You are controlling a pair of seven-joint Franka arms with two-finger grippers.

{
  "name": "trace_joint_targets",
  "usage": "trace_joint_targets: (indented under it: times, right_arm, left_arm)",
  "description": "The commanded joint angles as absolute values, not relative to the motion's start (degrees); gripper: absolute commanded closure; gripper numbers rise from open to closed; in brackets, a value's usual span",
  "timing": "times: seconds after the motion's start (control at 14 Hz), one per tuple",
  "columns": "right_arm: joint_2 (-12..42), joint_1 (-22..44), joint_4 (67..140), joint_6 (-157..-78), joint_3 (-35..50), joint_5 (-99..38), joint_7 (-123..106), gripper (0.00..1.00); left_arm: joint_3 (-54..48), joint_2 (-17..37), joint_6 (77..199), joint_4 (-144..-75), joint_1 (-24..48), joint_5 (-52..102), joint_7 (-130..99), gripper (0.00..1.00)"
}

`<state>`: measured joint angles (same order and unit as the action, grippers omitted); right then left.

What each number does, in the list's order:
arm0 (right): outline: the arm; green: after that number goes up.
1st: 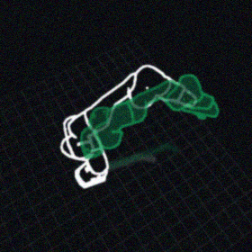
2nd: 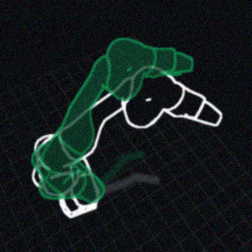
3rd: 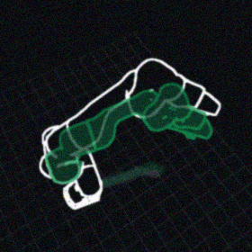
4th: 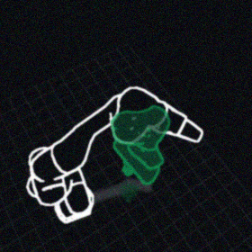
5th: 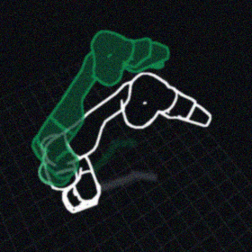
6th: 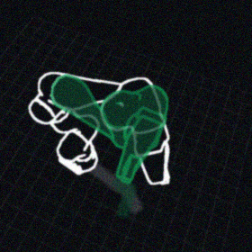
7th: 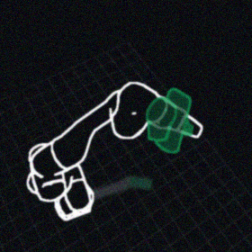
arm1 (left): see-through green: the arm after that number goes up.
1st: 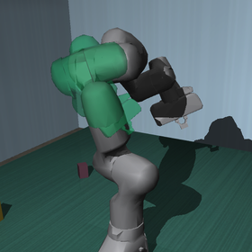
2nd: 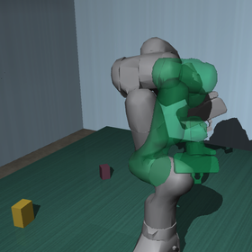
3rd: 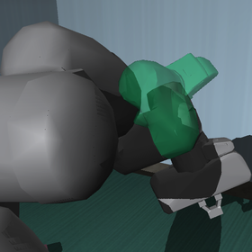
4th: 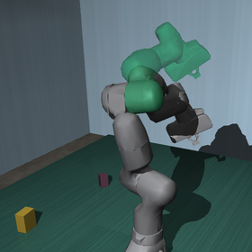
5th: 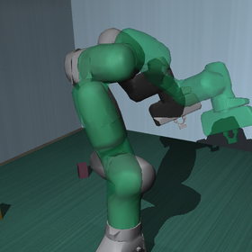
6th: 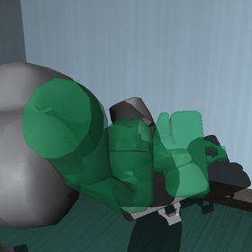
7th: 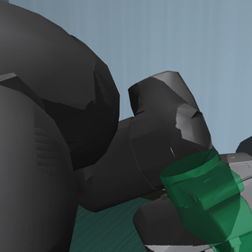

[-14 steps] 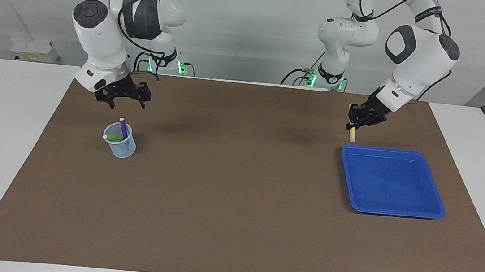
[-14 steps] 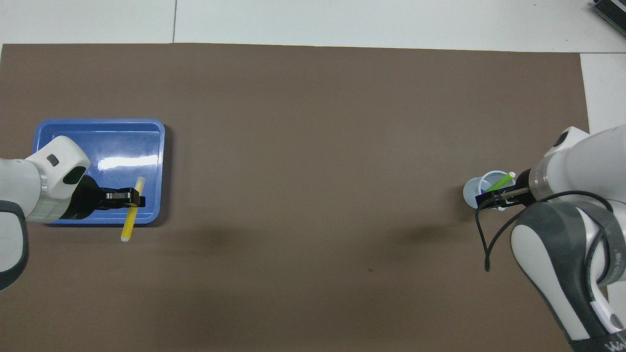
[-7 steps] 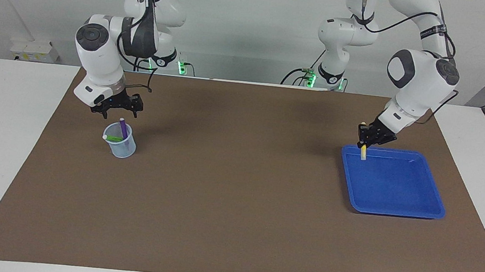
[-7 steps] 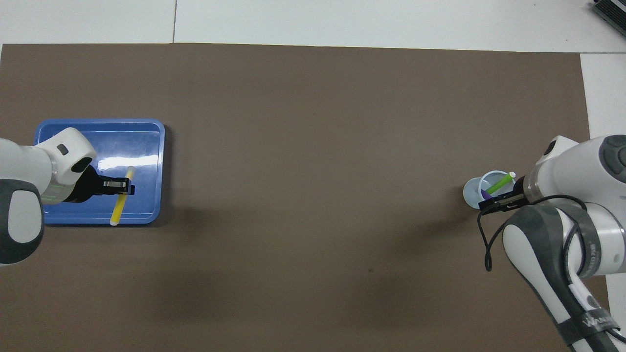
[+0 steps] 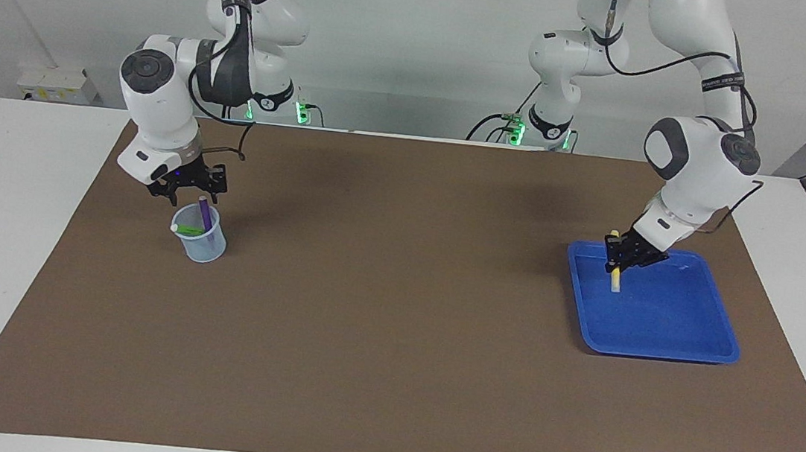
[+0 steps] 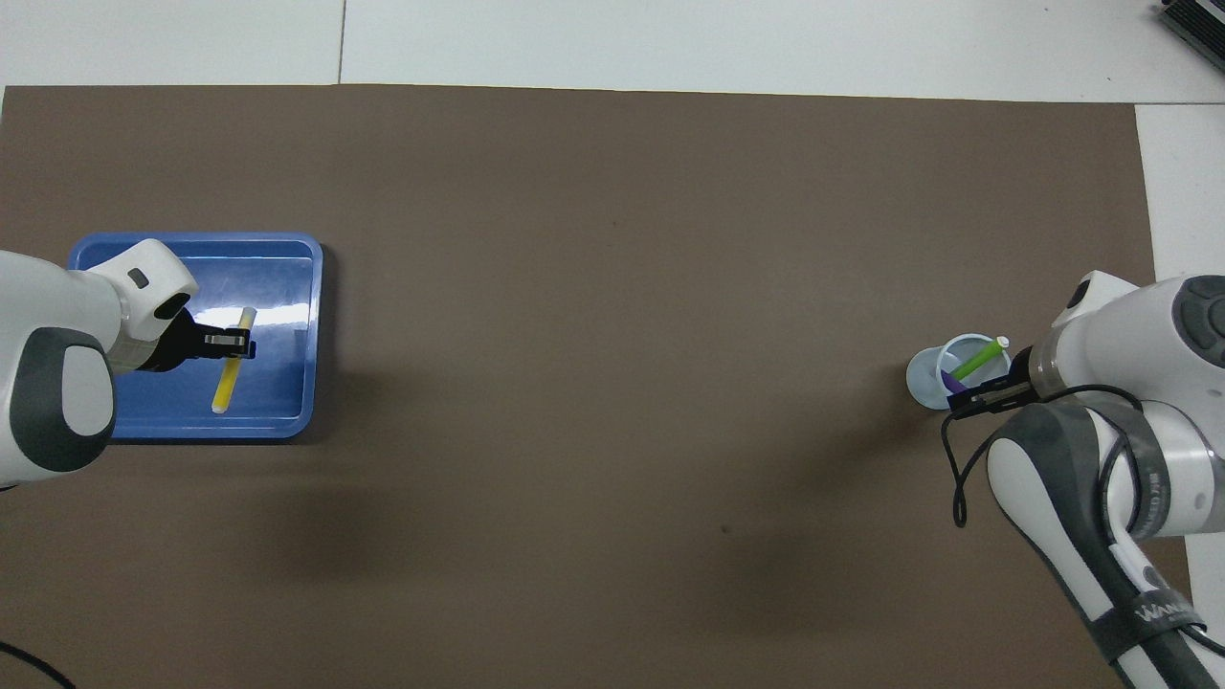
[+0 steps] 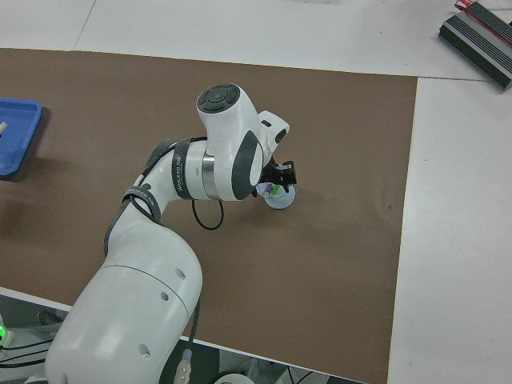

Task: Right arm passes pens to left for tray arrangement
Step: 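Release the yellow pen in the tray while the right gripper grasps the purple pen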

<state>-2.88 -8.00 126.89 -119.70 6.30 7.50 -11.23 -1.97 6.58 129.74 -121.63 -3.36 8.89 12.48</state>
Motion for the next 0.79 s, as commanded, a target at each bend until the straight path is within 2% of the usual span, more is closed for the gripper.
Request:
trace_joint_targets:
  times: [0.0,0.29,0.57,0.72]
  right_arm:
    - [-2.5,-9.4,127.6,-120.9,7.3,8.4,-11.0,0.32]
    - [-2.5,-9.4,128.0,-120.9,7.3,7.6,-9.3,0.38]
    - [-2.4,-9.4,128.1,-121.0,7.3,7.6,-9.1,0.61]
    - [-2.4,-9.4,128.1,-121.0,7.3,7.6,-9.1,0.75]
  left_arm:
    - [-2.4,11.1,132.2,-118.3,-4.0,7.6,13.1,1.0]
    - [-2.5,14.1,135.6,-118.8,-4.0,7.6,13.1,1.0]
    - [-2.5,14.6,138.1,-120.9,-3.7,7.6,13.0,1.0]
    - [-2.5,14.6,140.9,-122.9,-3.3,7.6,13.0,1.0]
